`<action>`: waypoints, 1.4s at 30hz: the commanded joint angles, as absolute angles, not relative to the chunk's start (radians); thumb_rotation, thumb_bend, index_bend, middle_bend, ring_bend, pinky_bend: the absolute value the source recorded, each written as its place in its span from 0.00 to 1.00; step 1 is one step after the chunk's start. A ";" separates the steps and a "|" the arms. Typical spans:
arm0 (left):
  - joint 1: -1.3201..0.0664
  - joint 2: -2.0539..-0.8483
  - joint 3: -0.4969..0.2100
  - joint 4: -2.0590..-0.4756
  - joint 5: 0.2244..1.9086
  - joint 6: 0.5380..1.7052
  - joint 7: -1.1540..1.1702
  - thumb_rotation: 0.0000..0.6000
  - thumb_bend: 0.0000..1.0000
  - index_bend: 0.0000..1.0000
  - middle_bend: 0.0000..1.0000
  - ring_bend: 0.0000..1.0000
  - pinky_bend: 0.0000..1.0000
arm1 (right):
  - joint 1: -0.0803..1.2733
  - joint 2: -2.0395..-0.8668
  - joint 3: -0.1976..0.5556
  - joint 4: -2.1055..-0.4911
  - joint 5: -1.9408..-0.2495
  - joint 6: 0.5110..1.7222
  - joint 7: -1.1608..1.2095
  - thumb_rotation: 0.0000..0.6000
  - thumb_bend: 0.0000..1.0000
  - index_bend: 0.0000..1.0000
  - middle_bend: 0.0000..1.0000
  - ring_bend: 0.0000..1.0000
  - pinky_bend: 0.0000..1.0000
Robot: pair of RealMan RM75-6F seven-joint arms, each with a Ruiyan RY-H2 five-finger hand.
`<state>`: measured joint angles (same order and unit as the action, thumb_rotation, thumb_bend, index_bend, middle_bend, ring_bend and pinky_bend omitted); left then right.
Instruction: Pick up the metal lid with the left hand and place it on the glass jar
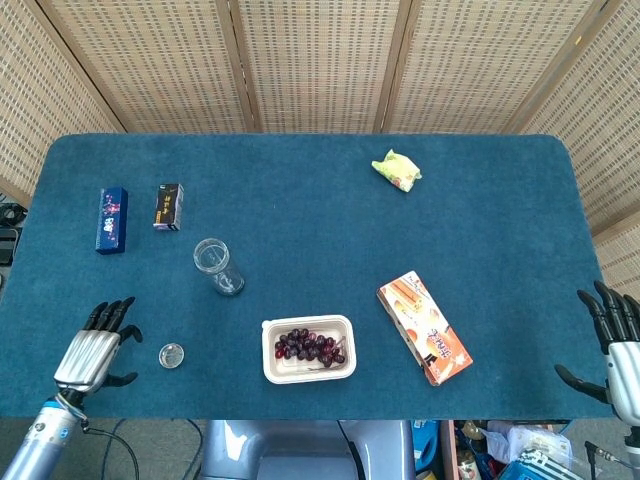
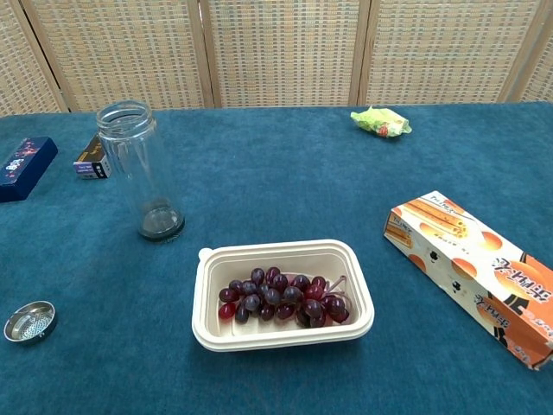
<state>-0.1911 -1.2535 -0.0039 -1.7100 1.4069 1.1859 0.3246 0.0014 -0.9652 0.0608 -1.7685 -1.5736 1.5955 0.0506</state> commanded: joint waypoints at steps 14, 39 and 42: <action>-0.248 -1.367 -0.005 -1.653 1.333 1.130 0.389 1.00 0.35 0.50 0.00 0.00 0.00 | 0.003 -0.948 0.064 -1.762 -1.561 1.586 0.106 1.00 0.00 0.12 0.00 0.00 0.00; -0.285 -1.417 0.011 -1.609 1.278 1.109 0.413 1.00 0.38 0.56 0.00 0.00 0.00 | 0.006 -0.940 0.068 -1.752 -1.544 1.575 0.140 1.00 0.00 0.12 0.00 0.00 0.00; -0.287 -1.419 0.012 -1.608 1.274 1.109 0.415 1.00 0.39 0.57 0.00 0.00 0.00 | 0.006 -0.940 0.068 -1.752 -1.544 1.573 0.142 1.00 0.00 0.12 0.00 0.00 0.00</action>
